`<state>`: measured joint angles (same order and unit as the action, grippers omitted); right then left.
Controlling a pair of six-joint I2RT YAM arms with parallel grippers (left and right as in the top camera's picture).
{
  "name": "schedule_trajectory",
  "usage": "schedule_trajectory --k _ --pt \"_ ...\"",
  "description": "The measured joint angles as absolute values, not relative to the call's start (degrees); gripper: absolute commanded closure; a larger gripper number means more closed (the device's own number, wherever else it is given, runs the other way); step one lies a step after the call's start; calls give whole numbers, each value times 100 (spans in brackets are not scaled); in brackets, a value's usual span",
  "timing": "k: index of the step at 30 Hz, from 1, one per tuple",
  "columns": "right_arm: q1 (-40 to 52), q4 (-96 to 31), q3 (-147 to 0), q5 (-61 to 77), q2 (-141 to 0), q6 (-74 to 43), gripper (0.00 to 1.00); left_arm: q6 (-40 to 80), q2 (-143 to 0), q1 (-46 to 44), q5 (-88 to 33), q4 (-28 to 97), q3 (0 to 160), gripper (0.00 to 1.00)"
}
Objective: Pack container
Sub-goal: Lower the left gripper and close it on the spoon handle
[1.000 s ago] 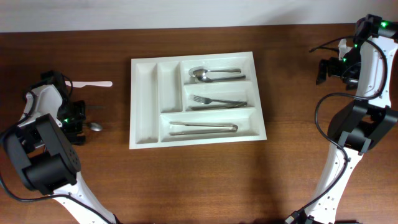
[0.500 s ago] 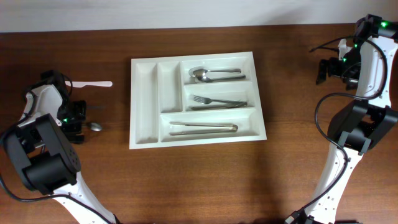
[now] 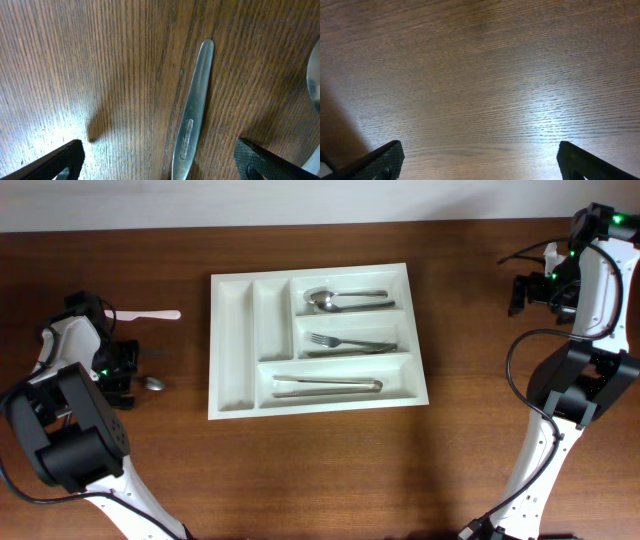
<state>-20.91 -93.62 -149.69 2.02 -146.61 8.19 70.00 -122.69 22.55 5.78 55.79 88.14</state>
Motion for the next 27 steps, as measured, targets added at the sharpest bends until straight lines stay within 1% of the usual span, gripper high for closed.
schedule_trajectory --k 27 --pt "-2091 -9362 -14969 204 -14661 819 1 6637 -12313 2259 320 5341 8842 3"
